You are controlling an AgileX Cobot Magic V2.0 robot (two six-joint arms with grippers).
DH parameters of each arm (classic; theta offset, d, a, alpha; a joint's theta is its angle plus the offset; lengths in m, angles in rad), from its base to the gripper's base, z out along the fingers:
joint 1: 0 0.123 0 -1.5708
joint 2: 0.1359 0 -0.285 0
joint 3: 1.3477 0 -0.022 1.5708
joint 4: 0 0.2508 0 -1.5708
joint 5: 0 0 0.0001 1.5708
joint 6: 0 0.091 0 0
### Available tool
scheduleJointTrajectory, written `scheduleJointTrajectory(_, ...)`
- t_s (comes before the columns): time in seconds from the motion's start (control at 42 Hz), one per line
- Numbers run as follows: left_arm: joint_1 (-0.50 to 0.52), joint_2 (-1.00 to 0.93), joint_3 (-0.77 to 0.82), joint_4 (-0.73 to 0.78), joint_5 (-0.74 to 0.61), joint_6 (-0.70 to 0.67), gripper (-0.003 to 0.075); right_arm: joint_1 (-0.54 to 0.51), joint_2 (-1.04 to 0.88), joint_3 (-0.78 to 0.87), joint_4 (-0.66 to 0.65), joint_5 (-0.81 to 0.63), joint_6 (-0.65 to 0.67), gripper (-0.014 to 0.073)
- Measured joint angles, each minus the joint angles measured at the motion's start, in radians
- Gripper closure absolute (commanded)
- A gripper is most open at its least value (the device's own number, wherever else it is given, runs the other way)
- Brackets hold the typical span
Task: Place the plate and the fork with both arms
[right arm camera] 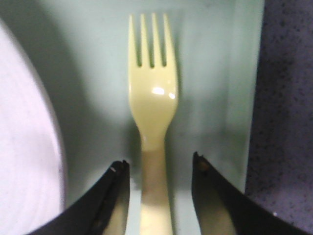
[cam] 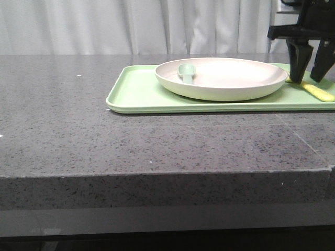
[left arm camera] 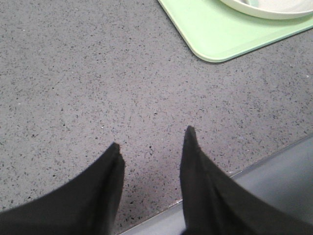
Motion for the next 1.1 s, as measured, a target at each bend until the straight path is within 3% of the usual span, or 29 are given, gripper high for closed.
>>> scheduleJointTrajectory(0.31,0.0,0.0,0.0,0.0,0.0,0.0,0.0448,0.048,-0.202,0.009,0.0,0.0,-0.025,0.0247)
scheduleJointTrajectory(0.5,0.0,0.0,0.0,0.0,0.0,0.0,0.0448,0.081,-0.41,0.109,0.004,0.006,-0.038,0.0247)
scheduleJointTrajectory(1.096,0.0,0.0,0.0,0.0,-0.022,0.0,0.0448,0.083,-1.148,0.872,0.055,-0.253,-0.13,0.0247)
